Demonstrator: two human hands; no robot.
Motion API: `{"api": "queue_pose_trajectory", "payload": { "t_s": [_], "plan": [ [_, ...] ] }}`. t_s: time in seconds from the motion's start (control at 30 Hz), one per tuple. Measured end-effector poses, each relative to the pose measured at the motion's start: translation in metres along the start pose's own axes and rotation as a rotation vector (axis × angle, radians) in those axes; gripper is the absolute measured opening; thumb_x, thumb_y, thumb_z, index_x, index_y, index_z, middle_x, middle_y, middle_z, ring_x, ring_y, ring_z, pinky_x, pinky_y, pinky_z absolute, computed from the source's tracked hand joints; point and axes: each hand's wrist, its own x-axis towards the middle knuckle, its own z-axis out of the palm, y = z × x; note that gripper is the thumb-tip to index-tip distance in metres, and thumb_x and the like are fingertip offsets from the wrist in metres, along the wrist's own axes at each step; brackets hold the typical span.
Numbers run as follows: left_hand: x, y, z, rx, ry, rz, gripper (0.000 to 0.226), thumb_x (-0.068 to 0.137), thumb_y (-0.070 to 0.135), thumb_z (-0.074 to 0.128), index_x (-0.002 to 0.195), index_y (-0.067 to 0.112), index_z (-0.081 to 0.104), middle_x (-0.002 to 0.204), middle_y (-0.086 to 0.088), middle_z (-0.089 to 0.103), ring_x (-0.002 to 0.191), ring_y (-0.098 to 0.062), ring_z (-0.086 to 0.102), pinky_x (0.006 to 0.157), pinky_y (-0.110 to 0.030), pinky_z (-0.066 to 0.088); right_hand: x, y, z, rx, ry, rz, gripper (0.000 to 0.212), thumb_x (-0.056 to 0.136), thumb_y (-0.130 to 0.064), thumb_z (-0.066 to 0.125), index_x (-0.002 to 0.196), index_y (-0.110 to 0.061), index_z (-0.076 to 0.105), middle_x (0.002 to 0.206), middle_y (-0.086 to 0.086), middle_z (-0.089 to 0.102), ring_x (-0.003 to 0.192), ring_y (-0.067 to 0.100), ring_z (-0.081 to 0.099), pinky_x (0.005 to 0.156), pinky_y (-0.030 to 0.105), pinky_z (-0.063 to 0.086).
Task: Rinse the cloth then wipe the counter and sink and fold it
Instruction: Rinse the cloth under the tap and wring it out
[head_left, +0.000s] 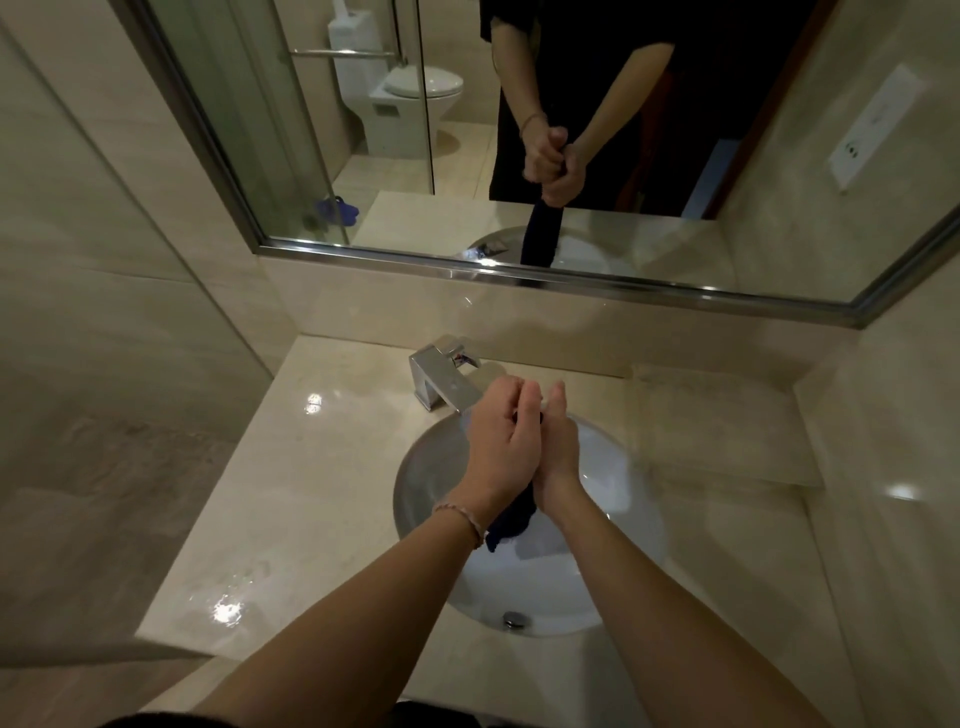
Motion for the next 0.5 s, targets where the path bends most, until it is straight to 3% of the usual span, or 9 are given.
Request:
{"api": "queue_pose_trajectory", "payload": {
  "t_s": [0.07, 0.17, 0.23, 0.27, 0.33, 0.37, 0.43, 0.5],
  "plan": [
    [-0.003, -0.007, -0.009, -0.048, 0.046, -0.102, 0.025, 0.105, 0.035, 0.042, 0.097, 0.022, 0.061, 0.094, 0.007, 0.063, 0.089, -0.007, 0.061, 0.081, -0.028, 0.05, 0.002, -0.004, -0.004, 0.091, 0.074, 0.072, 0.074, 0.092, -0.072, 0.037, 0.079, -0.004, 0.062, 0.073, 0.012, 0.063, 0.067, 0.026, 0.062, 0.067, 0.036, 0.052],
    [-0.012, -0.026, -0.019, -0.216, 0.13, -0.473, 0.03, 0.108, 0.043, 0.039, 0.097, 0.022, 0.057, 0.096, 0.002, 0.059, 0.093, -0.015, 0.057, 0.086, -0.034, 0.048, 0.006, -0.009, -0.007, 0.351, 0.106, 0.189, 0.084, 0.064, -0.084, 0.05, 0.105, -0.011, 0.056, 0.089, 0.015, 0.059, 0.064, 0.027, 0.058, 0.056, 0.034, 0.052],
    [-0.018, -0.06, -0.015, -0.158, 0.014, -0.722, 0.045, 0.102, 0.064, 0.037, 0.094, 0.024, 0.056, 0.101, 0.002, 0.059, 0.095, -0.015, 0.057, 0.09, -0.036, 0.046, 0.005, -0.014, -0.006, 0.427, 0.094, 0.194, 0.081, 0.064, -0.082, 0.054, 0.11, -0.017, 0.05, 0.083, 0.012, 0.057, 0.055, 0.026, 0.055, 0.054, 0.031, 0.049],
    [-0.02, -0.074, -0.011, -0.196, -0.037, -0.834, 0.067, 0.09, 0.082, 0.039, 0.102, 0.019, 0.059, 0.11, 0.0, 0.062, 0.099, -0.016, 0.059, 0.093, -0.038, 0.046, 0.002, -0.017, -0.005, 0.454, 0.086, 0.197, 0.077, 0.068, -0.08, 0.054, 0.111, -0.016, 0.05, 0.077, 0.011, 0.056, 0.05, 0.025, 0.053, 0.053, 0.03, 0.048],
    [-0.024, -0.103, -0.003, -0.478, -0.131, -1.093, 0.117, 0.06, 0.104, 0.044, 0.132, 0.013, 0.06, 0.127, -0.009, 0.061, 0.107, -0.025, 0.061, 0.094, -0.044, 0.048, -0.005, -0.018, -0.002, 0.508, 0.045, 0.195, 0.068, 0.078, -0.074, 0.054, 0.103, -0.011, 0.054, 0.067, 0.009, 0.054, 0.046, 0.023, 0.049, 0.053, 0.029, 0.045],
    [-0.026, -0.1, 0.0, -0.642, -0.209, -1.194, 0.123, 0.056, 0.105, 0.045, 0.136, 0.013, 0.06, 0.126, -0.012, 0.061, 0.11, -0.027, 0.059, 0.093, -0.047, 0.046, -0.01, -0.02, -0.002, 0.525, 0.009, 0.191, 0.065, 0.082, -0.072, 0.053, 0.091, -0.008, 0.056, 0.063, 0.009, 0.052, 0.046, 0.023, 0.047, 0.055, 0.029, 0.043],
    [-0.026, -0.078, 0.001, -0.914, -0.204, -1.31, 0.104, 0.069, 0.097, 0.047, 0.134, 0.017, 0.064, 0.127, -0.013, 0.064, 0.123, -0.031, 0.056, 0.098, -0.056, 0.046, -0.021, -0.024, -0.004, 0.547, -0.059, 0.168, 0.064, 0.088, -0.068, 0.051, 0.068, -0.008, 0.052, 0.058, 0.009, 0.048, 0.046, 0.022, 0.043, 0.056, 0.031, 0.041],
    [-0.02, -0.068, 0.0, -1.169, -0.096, -1.27, 0.087, 0.083, 0.078, 0.056, 0.138, 0.01, 0.059, 0.131, -0.012, 0.065, 0.128, -0.034, 0.058, 0.1, -0.054, 0.051, -0.027, -0.026, -0.011, 0.552, -0.096, 0.139, 0.064, 0.09, -0.067, 0.05, 0.062, -0.01, 0.047, 0.056, 0.009, 0.043, 0.045, 0.023, 0.04, 0.055, 0.03, 0.041]
  ]
}}
